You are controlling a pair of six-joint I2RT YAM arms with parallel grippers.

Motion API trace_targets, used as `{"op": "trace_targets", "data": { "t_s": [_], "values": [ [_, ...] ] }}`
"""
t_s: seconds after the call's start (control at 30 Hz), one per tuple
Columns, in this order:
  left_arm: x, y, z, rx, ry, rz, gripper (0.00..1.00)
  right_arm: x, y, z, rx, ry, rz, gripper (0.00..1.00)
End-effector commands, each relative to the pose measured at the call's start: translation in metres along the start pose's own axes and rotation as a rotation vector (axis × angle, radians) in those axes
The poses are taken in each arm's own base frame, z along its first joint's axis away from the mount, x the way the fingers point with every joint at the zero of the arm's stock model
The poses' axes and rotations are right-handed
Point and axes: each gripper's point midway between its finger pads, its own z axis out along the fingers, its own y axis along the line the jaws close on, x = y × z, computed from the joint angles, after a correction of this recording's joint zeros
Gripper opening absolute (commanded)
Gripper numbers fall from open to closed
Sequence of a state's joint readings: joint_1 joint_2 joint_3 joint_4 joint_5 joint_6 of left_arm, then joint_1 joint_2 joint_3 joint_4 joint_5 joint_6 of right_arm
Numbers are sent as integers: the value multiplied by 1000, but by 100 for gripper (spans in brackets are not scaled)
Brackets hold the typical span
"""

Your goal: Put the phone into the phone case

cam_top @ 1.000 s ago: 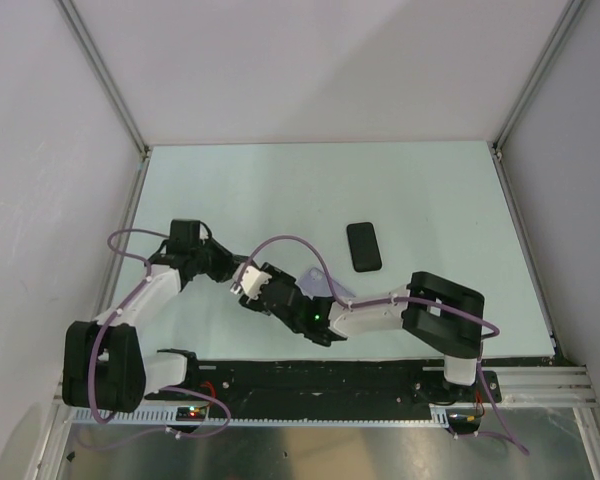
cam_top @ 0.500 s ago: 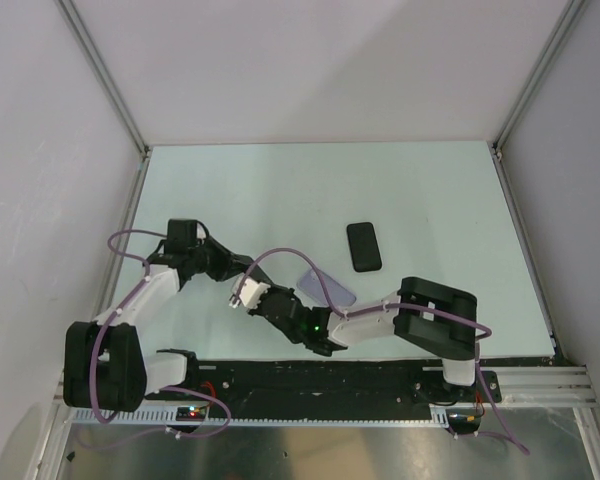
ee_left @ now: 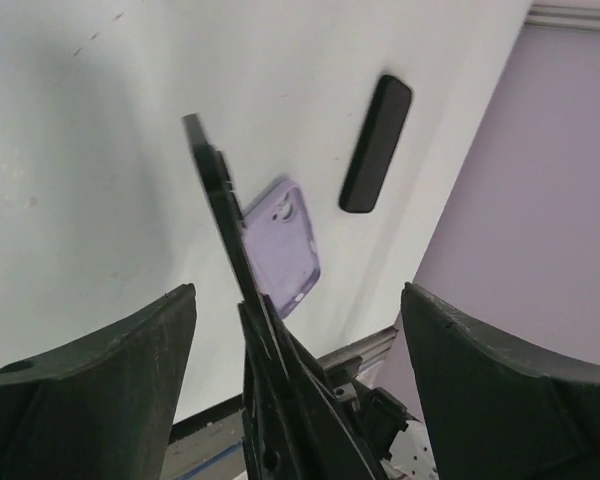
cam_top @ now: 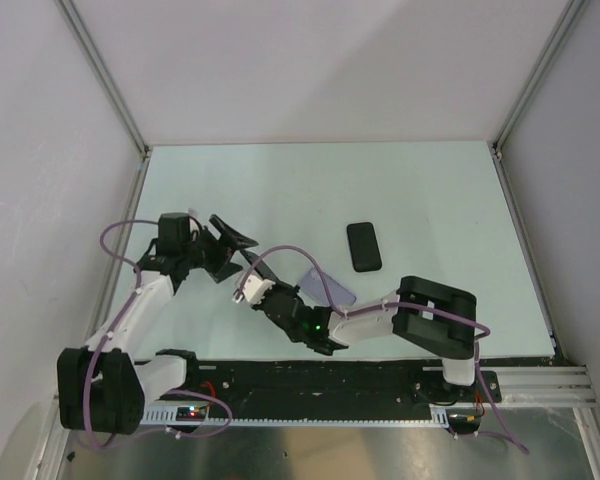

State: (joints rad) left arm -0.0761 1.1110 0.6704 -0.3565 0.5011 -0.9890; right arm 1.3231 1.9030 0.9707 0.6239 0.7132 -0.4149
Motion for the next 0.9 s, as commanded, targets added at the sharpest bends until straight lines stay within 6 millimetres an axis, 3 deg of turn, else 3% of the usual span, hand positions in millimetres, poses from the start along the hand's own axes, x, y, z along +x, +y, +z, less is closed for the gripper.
{"op": "trace_targets", "data": {
  "t_s": [0.0, 0.17, 0.3, 0.53, 0.67, 0.87],
  "values": [
    [-22, -41, -27, 92, -128, 171, 87, -25, -37, -9, 28, -7, 221, 0],
    [-53, -40, -32, -31, -295, 347, 80, -1, -84, -27, 3, 155, 451, 0],
    [-59, -41, -5, -158, -294, 545, 70, 28, -128, -54, 9, 298, 699, 0],
    [-17, -61, 64, -192, -89, 814, 60, 70, -188, -101, 67, 376, 1056, 0],
    [16, -53, 101, -215, 43, 927, 55, 78, -198, -120, -5, 364, 1185, 0],
    [56, -31, 132, -248, 198, 1055, 52, 81, -208, -130, -119, 363, 1346, 0]
  ]
}}
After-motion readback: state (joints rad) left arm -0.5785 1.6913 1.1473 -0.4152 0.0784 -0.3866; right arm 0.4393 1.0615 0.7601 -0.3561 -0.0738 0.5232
